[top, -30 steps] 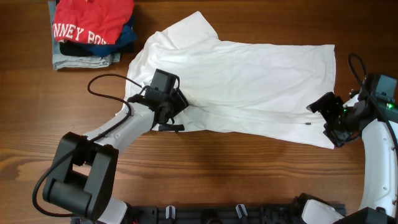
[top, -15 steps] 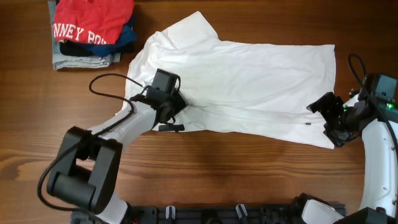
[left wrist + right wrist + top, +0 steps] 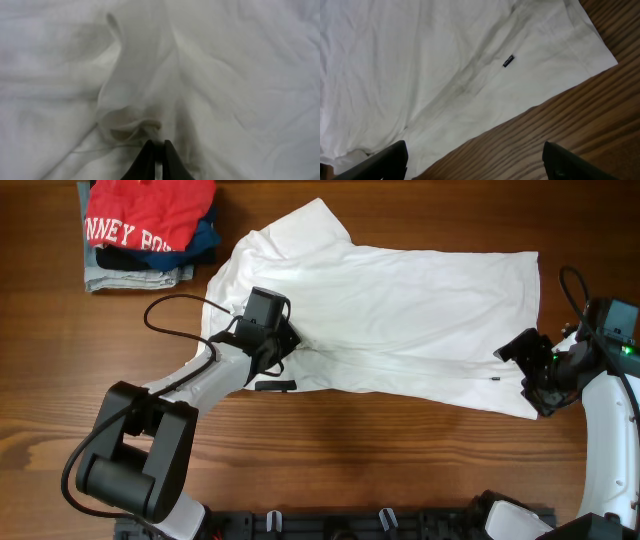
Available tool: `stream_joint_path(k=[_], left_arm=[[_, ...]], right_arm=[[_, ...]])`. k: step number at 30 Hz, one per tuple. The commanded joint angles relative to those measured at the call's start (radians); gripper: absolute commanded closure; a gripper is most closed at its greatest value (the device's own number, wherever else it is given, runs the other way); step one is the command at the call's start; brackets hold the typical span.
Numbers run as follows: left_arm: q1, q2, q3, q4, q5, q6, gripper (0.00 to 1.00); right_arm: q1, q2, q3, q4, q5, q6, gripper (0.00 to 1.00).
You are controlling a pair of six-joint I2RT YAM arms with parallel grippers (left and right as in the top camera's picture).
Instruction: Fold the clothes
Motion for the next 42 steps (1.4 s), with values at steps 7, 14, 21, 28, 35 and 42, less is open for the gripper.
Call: stream_joint_path(k=[7,14,21,28,35,42], left_arm=[[0.006,0.011,0.004,0.199,-0.010,-0.010,0.96],[0.006,0.031,0.004,0.349,-0.014,-0.010,0.91],[0.008,0.008,0.004,0.300,-0.010,-0.002,0.00],[0.033,-0.079,0.004,0.060,-0.077,-0.137,0.01],[0.037,-0.077,0.004,0.042,-0.150,-0.141,0.06],[0.052,-0.077,0.004,-0.032,-0.169,-0.246,0.09]], right_arm=[[0.004,-0.002,-0.009,0.001,0.020,-0.019,0.13],[0.004,-0.002,-0.009,0.001,0.020,-0.020,0.13],[0.004,-0.002,-0.009,-0.006,0.020,-0.020,0.13],[0.004,-0.002,-0.009,-0.002,0.016,-0.017,0.13],[0.004,-0.002,-0.009,-0.012,0.016,-0.019,0.13],[0.004,-0.002,-0.009,-0.015,0.017,-0.021,0.13]])
